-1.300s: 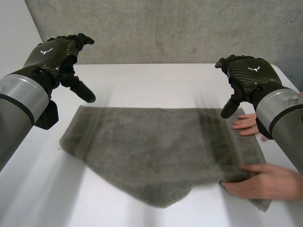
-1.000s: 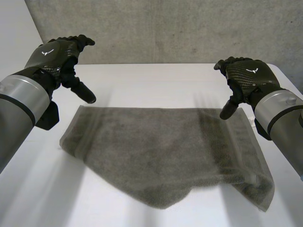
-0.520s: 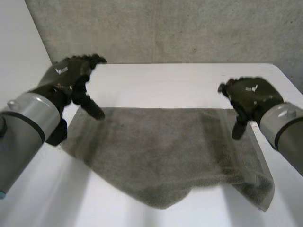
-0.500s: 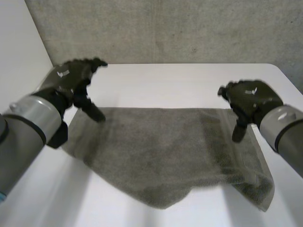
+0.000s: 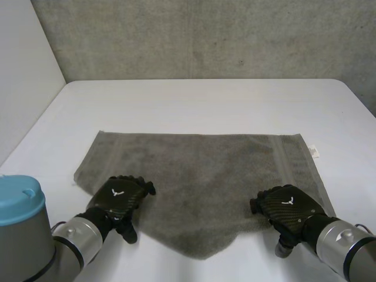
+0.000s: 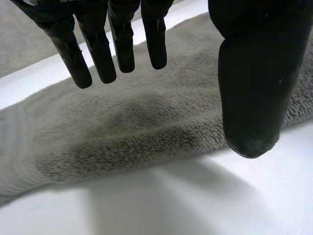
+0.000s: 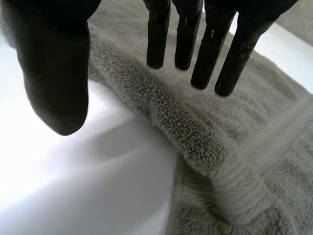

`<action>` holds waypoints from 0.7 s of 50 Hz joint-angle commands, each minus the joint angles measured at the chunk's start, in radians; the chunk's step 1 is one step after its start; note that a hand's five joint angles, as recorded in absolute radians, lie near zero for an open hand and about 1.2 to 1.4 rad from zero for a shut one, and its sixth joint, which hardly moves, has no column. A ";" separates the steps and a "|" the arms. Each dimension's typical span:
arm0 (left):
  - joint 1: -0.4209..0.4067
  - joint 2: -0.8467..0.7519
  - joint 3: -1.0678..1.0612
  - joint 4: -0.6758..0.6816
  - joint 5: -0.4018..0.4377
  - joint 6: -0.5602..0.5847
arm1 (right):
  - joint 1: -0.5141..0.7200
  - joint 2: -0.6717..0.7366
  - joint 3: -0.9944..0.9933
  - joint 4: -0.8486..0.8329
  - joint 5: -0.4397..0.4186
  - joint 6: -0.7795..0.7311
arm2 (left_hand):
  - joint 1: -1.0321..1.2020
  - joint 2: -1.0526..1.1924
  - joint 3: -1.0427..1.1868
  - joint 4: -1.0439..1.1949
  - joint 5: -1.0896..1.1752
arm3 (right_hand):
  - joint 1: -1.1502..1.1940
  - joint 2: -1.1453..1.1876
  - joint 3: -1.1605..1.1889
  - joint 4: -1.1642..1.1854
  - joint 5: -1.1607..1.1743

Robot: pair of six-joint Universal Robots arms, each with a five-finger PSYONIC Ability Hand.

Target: Fold the towel.

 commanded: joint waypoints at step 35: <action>-0.001 -0.205 0.065 0.182 0.014 0.073 | 0.011 0.163 0.019 -0.311 0.045 -0.001 | 0.685 0.688 0.687 0.688 0.687 | 0.894 0.903 0.890 0.893 0.882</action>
